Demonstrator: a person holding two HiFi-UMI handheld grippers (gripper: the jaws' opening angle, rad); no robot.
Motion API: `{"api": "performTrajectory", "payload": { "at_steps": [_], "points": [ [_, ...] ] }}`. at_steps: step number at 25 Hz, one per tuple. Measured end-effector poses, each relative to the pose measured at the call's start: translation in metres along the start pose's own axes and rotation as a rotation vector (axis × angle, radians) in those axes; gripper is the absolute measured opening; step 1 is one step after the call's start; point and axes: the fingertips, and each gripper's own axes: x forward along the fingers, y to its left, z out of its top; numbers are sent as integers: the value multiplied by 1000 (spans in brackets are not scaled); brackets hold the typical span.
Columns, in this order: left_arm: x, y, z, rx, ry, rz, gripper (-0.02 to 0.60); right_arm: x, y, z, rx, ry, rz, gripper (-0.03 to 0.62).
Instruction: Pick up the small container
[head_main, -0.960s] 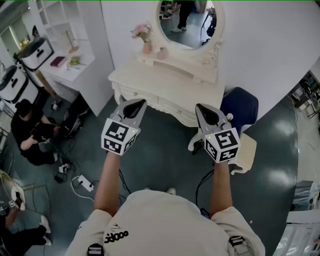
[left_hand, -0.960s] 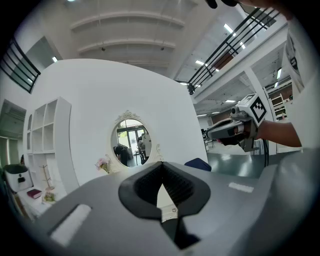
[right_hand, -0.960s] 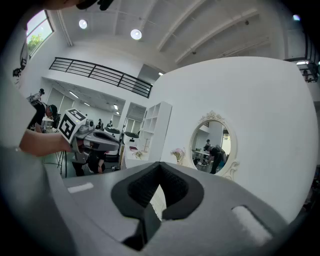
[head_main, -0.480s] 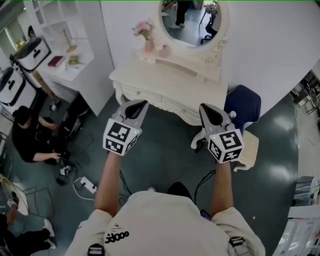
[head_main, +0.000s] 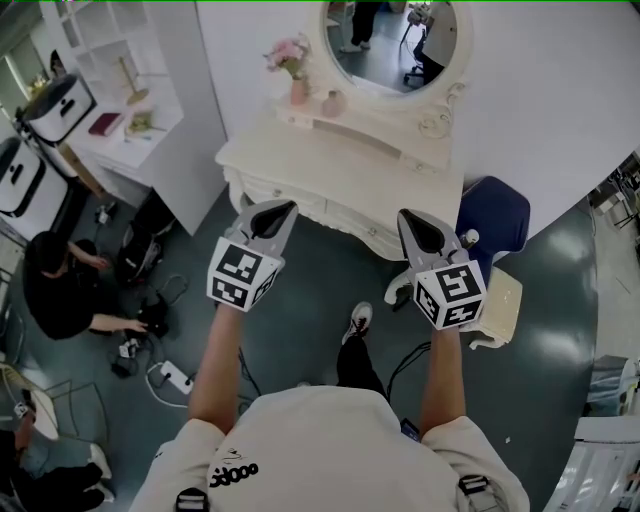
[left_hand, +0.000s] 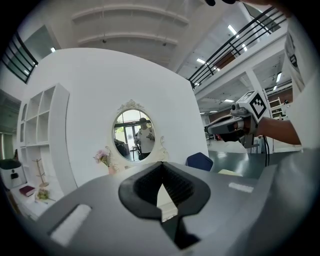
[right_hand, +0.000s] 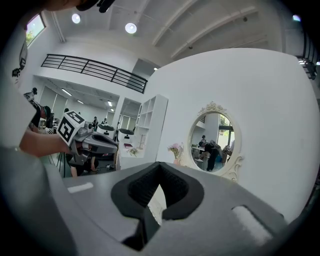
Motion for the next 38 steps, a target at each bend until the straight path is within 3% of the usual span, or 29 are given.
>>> {"api": "performTrajectory", "payload": {
  "at_steps": [7, 15, 21, 30, 38],
  "points": [
    [96, 45, -4, -6, 21, 31, 18, 78, -78, -11, -8, -17, 34, 2],
    [222, 98, 21, -27, 32, 103, 18, 170, -200, -18, 21, -5, 80, 2],
    [297, 139, 28, -43, 47, 168, 18, 231, -261, -19, 16, -4, 130, 2],
    [367, 192, -2, -101, 106, 178, 18, 296, -303, -31, 44, 23, 119, 3],
    [422, 255, -41, -121, 108, 88, 41, 356, -313, -53, 103, 74, 34, 3]
  ]
}}
